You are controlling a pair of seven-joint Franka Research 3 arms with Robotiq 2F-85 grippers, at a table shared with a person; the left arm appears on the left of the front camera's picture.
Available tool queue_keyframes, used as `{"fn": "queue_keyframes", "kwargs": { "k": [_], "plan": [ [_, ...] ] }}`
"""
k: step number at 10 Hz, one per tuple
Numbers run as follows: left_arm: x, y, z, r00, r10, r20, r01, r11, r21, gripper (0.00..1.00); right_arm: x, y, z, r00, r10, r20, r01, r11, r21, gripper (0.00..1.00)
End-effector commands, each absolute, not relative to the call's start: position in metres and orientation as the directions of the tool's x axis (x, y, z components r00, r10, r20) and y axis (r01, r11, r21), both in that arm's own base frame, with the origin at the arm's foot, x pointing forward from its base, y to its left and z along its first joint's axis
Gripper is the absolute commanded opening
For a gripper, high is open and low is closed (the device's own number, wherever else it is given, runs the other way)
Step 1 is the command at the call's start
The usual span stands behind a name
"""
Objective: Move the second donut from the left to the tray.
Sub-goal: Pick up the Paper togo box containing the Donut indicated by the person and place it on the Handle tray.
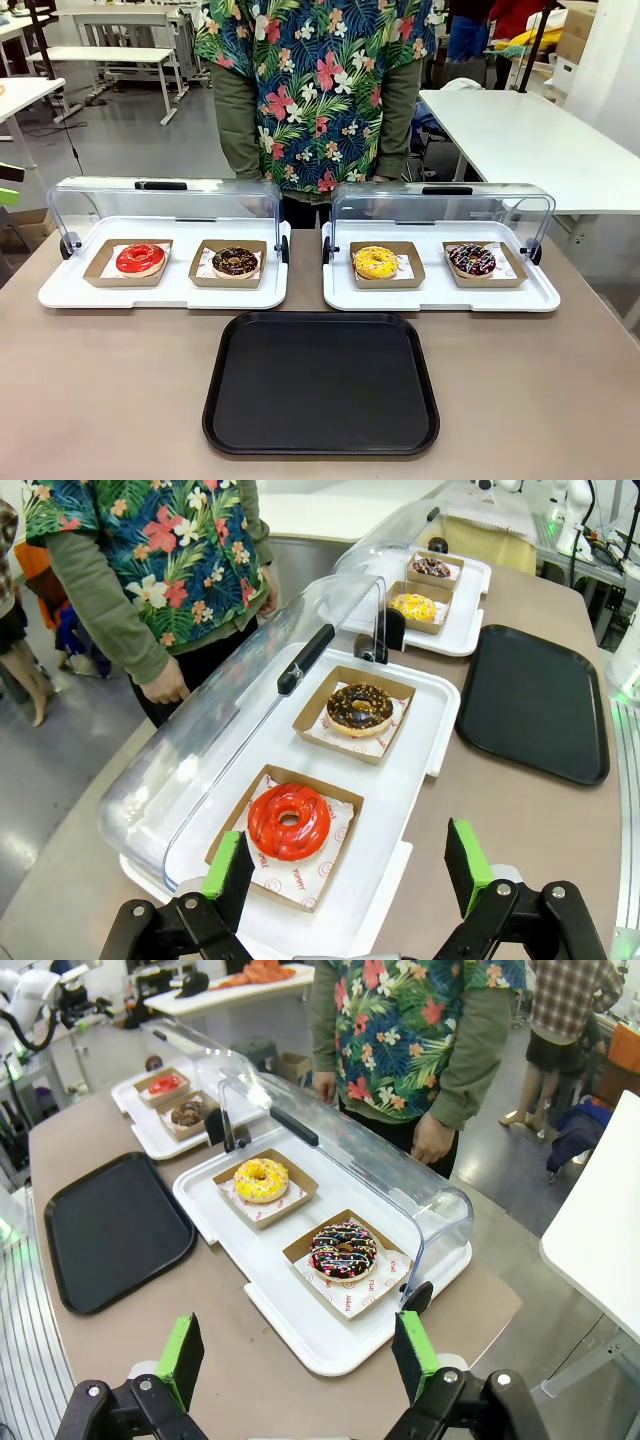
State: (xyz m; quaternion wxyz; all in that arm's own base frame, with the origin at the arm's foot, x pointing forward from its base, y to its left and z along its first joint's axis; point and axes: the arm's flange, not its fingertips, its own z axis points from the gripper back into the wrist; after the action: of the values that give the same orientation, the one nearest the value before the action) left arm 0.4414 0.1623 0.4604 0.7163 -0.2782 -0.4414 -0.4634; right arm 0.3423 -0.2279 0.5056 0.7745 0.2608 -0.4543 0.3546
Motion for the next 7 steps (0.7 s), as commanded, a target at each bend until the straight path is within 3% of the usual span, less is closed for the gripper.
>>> {"fn": "queue_keyframes", "kwargs": {
  "k": [1, 7],
  "plan": [
    [0.4407, 0.162, 0.4633, 0.172, -0.414, 0.894, 0.912, 0.409, 0.014, 1.0, 0.3458, -0.2292, 0.5074, 0.3, 0.307, 0.903, -0.793, 0.606, 0.058, 1.0],
    [0.4407, 0.162, 0.4633, 0.172, -0.414, 0.894, 0.912, 0.409, 0.014, 1.0, 0.3458, -0.2292, 0.5074, 0.3, 0.307, 0.903, -0.793, 0.606, 0.058, 1.0]
  ]
}}
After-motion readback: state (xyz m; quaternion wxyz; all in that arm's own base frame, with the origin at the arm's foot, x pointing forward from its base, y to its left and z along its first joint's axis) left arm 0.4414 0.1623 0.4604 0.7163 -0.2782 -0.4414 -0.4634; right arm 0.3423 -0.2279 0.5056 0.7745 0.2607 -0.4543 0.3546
